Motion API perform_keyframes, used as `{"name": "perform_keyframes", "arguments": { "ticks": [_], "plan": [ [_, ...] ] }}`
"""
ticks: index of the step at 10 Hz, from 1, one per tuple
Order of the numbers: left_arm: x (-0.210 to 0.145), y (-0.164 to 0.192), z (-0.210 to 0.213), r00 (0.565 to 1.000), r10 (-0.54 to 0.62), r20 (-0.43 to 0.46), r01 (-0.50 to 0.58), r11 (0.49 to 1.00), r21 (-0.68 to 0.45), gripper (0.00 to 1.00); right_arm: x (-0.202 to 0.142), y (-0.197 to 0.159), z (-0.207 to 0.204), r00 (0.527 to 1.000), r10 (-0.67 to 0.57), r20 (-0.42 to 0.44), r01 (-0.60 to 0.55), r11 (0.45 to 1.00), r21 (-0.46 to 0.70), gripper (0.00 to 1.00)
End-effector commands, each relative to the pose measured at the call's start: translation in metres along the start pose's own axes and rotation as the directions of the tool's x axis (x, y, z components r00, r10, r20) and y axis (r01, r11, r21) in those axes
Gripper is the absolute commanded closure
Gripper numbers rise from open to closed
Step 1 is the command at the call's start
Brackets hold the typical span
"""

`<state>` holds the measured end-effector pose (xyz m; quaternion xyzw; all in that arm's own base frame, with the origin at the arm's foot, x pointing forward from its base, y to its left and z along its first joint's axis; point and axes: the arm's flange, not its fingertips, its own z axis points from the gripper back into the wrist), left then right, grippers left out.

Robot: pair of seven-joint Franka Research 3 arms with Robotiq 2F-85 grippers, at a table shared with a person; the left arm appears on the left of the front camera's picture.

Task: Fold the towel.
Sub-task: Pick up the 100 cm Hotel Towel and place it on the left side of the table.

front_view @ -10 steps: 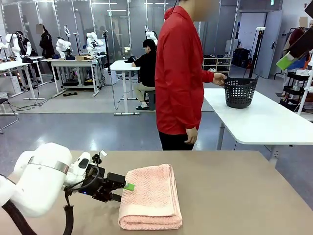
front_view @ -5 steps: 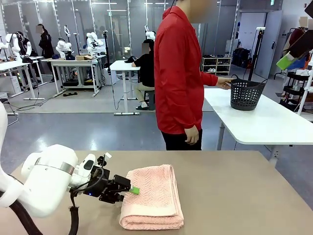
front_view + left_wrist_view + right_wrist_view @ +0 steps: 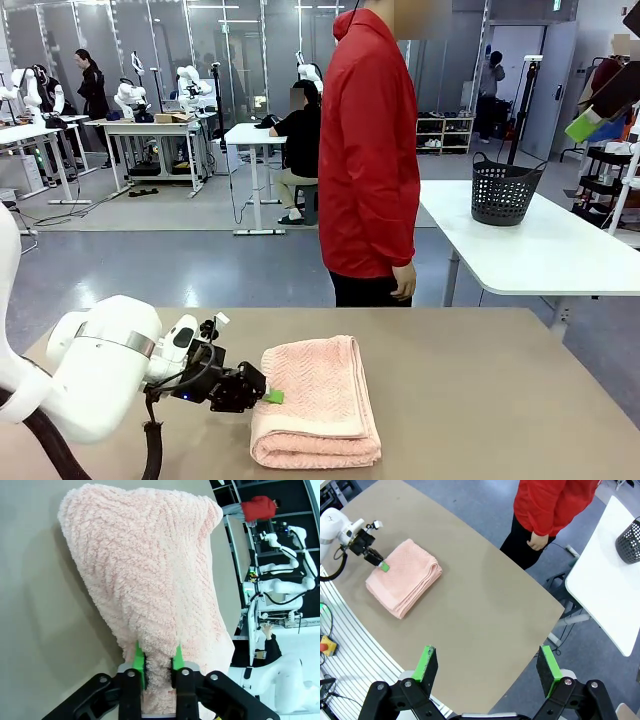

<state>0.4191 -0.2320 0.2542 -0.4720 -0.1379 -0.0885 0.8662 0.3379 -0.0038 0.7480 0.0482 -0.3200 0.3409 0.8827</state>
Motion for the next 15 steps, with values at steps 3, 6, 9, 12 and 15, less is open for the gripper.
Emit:
{"name": "perform_keyframes", "arguments": {
  "ticks": [3, 6, 9, 12, 15],
  "plan": [
    [-0.004, -0.001, -0.005, 0.999, 0.015, -0.038, -0.013, 0.999, 0.053, 1.00, 0.000, -0.001, 0.001, 1.000, 0.004, -0.003, -0.004, 1.000, -0.001, 0.00],
    [0.001, 0.003, 0.018, 0.995, 0.000, -0.099, 0.002, 1.000, 0.020, 1.00, 0.000, -0.001, 0.001, 1.000, 0.004, -0.003, -0.004, 1.000, -0.001, 0.00],
    [0.014, 0.011, 0.114, 0.992, -0.068, -0.104, 0.073, 0.996, 0.050, 1.00, 0.000, -0.001, 0.001, 1.000, 0.004, -0.003, -0.004, 1.000, -0.001, 0.00],
    [0.024, 0.047, 0.188, 0.991, -0.076, -0.112, 0.088, 0.991, 0.103, 1.00, 0.000, -0.001, 0.001, 1.000, 0.004, -0.003, -0.004, 1.000, -0.001, 0.00],
    [0.032, 0.086, 0.260, 0.995, -0.059, -0.083, 0.068, 0.992, 0.111, 1.00, 0.000, -0.001, 0.001, 1.000, 0.004, -0.003, -0.004, 1.000, -0.001, 0.00]
  ]
}}
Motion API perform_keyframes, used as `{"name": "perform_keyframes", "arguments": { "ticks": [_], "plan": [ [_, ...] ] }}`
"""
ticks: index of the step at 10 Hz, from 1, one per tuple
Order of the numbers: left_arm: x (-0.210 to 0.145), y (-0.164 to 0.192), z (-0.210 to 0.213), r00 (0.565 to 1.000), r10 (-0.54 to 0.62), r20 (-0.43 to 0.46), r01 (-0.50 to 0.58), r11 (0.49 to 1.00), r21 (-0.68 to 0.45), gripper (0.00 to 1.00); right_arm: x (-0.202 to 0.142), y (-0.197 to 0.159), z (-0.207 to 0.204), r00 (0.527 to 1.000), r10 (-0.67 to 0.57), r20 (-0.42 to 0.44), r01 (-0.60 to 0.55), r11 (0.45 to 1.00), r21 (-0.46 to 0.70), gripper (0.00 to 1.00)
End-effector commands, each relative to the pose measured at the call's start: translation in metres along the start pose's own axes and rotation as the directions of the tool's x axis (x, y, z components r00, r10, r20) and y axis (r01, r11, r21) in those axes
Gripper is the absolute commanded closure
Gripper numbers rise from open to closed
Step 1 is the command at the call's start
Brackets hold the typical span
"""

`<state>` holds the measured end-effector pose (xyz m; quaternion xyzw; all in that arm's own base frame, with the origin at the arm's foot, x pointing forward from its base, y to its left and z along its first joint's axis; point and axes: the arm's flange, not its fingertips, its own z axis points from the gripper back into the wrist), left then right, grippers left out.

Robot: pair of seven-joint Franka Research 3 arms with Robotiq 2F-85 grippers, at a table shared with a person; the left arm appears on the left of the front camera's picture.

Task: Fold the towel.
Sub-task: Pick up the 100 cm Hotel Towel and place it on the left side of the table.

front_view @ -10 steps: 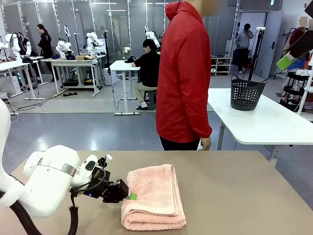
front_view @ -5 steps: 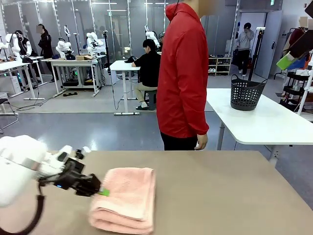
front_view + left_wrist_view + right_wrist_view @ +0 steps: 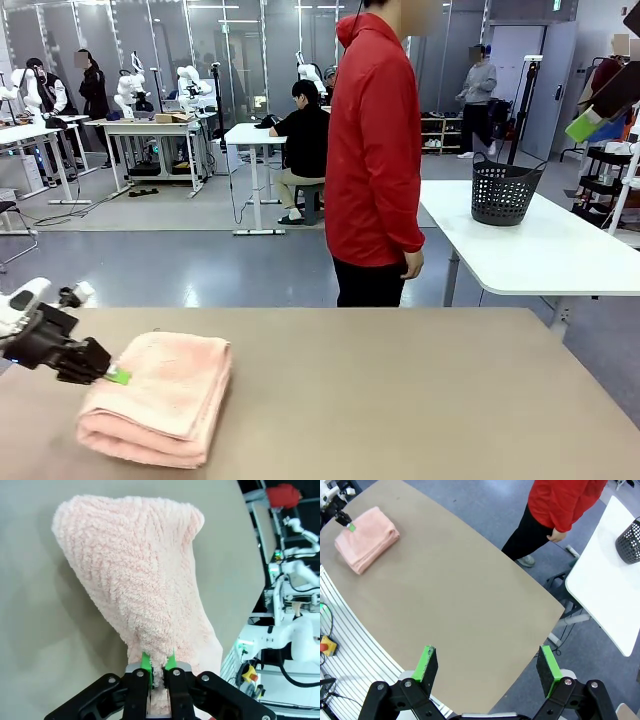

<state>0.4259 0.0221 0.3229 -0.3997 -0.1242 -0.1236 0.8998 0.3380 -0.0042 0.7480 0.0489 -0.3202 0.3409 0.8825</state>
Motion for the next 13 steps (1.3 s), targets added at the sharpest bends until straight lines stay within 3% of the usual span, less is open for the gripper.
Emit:
{"name": "perform_keyframes", "arguments": {
  "ticks": [1, 4, 7, 9, 10, 11, 12, 13],
  "plan": [
    [0.008, 0.019, 0.028, 1.000, 0.003, 0.001, -0.003, 1.000, -0.025, 1.00, 0.000, 0.000, 0.001, 1.000, 0.004, -0.004, -0.004, 1.000, -0.002, 0.00],
    [0.016, 0.061, 0.073, 1.000, -0.014, -0.024, 0.014, 1.000, -0.020, 1.00, 0.000, 0.000, 0.001, 1.000, 0.004, -0.004, -0.004, 1.000, -0.002, 0.00],
    [0.020, 0.078, 0.087, 0.999, -0.015, -0.040, 0.014, 1.000, -0.009, 1.00, 0.000, 0.000, 0.001, 1.000, 0.004, -0.004, -0.004, 1.000, -0.002, 0.00],
    [0.018, 0.078, 0.093, 0.999, -0.016, -0.041, 0.016, 1.000, 0.013, 0.54, 0.000, 0.000, 0.001, 1.000, 0.004, -0.004, -0.004, 1.000, -0.002, 0.00],
    [0.017, 0.078, 0.094, 0.999, -0.017, -0.040, 0.018, 1.000, 0.015, 0.43, 0.000, 0.000, 0.001, 1.000, 0.004, -0.004, -0.004, 1.000, -0.002, 0.00],
    [0.016, 0.078, 0.095, 0.999, -0.019, -0.041, 0.020, 1.000, 0.019, 0.53, 0.000, 0.000, 0.001, 1.000, 0.004, -0.004, -0.004, 1.000, -0.002, 0.00],
    [0.015, 0.075, 0.097, 0.998, -0.029, -0.048, 0.030, 0.999, 0.032, 0.12, 0.000, 0.000, 0.001, 1.000, 0.004, -0.004, -0.004, 1.000, -0.002, 0.00],
    [0.015, 0.070, 0.102, 0.997, -0.052, -0.051, 0.054, 0.998, 0.028, 0.23, 0.000, 0.000, 0.001, 1.000, 0.004, -0.004, -0.004, 1.000, -0.002, 0.00]
  ]
}}
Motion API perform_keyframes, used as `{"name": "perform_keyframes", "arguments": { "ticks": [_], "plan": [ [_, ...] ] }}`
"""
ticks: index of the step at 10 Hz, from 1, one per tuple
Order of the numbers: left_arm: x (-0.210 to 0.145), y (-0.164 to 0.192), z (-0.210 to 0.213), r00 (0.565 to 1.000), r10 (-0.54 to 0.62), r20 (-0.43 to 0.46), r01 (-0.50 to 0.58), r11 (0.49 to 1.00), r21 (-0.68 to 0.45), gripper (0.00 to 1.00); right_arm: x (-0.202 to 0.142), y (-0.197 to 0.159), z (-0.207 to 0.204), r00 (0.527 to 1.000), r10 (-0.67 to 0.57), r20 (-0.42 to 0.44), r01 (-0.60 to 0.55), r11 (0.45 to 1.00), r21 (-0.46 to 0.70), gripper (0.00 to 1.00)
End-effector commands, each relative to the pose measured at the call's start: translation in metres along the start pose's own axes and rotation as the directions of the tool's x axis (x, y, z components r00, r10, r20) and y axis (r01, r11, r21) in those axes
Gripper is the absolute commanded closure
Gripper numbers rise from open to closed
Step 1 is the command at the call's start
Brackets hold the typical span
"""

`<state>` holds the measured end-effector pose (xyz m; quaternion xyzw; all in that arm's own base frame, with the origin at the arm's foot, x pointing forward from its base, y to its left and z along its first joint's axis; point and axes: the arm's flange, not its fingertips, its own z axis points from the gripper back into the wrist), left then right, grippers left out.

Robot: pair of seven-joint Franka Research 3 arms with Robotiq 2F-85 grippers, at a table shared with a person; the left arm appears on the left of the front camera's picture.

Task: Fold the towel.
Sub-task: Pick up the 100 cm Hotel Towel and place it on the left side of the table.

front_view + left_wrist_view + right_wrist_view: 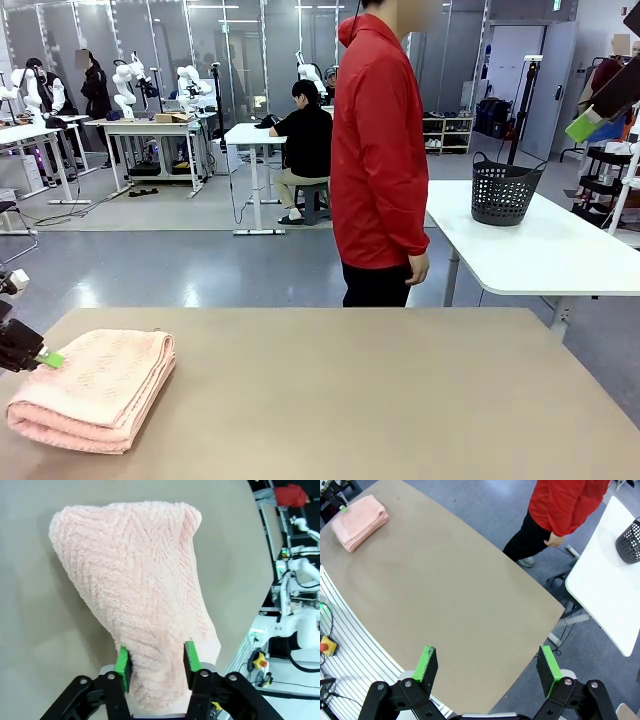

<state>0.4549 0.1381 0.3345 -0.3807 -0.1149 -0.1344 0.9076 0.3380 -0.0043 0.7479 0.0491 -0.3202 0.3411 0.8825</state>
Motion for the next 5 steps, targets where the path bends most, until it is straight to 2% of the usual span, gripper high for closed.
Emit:
{"name": "perform_keyframes", "arguments": {
  "ticks": [1, 3, 4, 5],
  "plan": [
    [-0.002, -0.010, 0.018, 0.999, -0.045, -0.011, 0.045, 0.998, 0.041, 0.00, 0.000, 0.000, 0.001, 1.000, 0.004, -0.004, -0.004, 1.000, -0.003, 0.00],
    [-0.002, -0.019, 0.029, 0.998, -0.062, 0.001, 0.062, 0.993, 0.096, 0.00, 0.000, 0.000, 0.001, 1.000, 0.004, -0.004, -0.004, 1.000, -0.003, 0.00],
    [-0.004, -0.025, 0.033, 0.997, -0.078, -0.001, 0.077, 0.989, 0.123, 0.06, 0.000, 0.000, 0.001, 1.000, 0.004, -0.004, -0.004, 1.000, -0.003, 0.00],
    [-0.004, -0.030, 0.033, 0.997, -0.083, 0.000, 0.082, 0.989, 0.125, 0.00, 0.000, 0.000, 0.001, 1.000, 0.004, -0.004, -0.004, 1.000, -0.003, 0.00]
  ]
}}
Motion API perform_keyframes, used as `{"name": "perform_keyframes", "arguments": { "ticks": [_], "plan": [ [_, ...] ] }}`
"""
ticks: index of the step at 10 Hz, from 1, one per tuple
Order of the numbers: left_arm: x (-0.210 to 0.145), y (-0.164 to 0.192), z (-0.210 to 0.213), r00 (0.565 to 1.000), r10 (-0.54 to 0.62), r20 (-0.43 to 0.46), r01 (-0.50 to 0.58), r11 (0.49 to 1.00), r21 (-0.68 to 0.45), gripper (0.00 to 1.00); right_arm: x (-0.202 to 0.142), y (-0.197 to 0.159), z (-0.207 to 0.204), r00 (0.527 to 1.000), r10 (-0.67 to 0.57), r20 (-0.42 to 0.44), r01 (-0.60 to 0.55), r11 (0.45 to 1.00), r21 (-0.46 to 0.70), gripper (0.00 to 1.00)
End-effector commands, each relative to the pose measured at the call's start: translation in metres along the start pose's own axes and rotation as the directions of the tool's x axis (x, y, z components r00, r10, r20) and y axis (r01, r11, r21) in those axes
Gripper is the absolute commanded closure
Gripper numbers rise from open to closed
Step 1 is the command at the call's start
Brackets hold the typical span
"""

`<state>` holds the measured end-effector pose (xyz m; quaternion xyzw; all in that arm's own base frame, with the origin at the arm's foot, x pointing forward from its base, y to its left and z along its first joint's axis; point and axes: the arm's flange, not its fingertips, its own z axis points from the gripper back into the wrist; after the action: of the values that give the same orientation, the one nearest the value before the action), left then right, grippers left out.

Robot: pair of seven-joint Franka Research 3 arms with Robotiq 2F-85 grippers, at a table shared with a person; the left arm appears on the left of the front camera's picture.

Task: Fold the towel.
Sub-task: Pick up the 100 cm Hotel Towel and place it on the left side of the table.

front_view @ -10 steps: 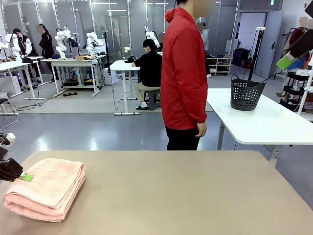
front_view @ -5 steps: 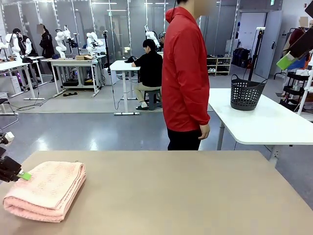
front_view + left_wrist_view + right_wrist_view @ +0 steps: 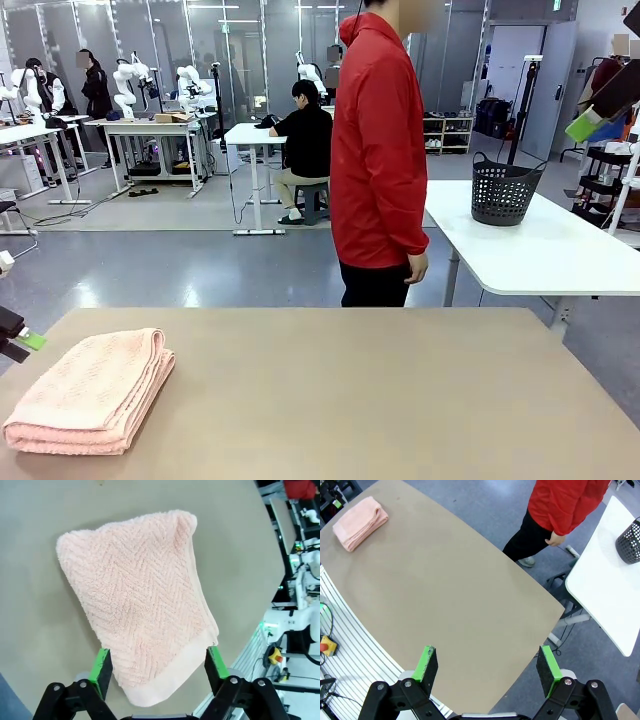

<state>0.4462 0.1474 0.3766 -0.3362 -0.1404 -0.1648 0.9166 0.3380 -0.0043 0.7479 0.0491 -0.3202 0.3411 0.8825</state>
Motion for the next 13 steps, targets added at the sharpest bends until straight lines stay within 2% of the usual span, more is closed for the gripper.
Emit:
{"name": "perform_keyframes", "arguments": {
  "ticks": [1, 2, 13],
  "plan": [
    [-0.008, -0.012, -0.005, 1.000, -0.011, -0.019, 0.011, 0.999, 0.031, 0.00, 0.000, 0.000, 0.001, 1.000, 0.004, -0.004, -0.004, 1.000, -0.003, 0.00],
    [0.000, 0.000, 0.000, 1.000, 0.000, 0.000, 0.000, 1.000, 0.000, 0.00, 0.000, 0.000, 0.001, 1.000, 0.004, -0.004, -0.004, 1.000, -0.003, 0.00],
    [0.000, 0.000, 0.000, 1.000, 0.000, 0.000, 0.000, 1.000, 0.000, 0.00, 0.000, 0.000, 0.001, 1.000, 0.004, -0.004, -0.004, 1.000, -0.003, 0.00]
  ]
}}
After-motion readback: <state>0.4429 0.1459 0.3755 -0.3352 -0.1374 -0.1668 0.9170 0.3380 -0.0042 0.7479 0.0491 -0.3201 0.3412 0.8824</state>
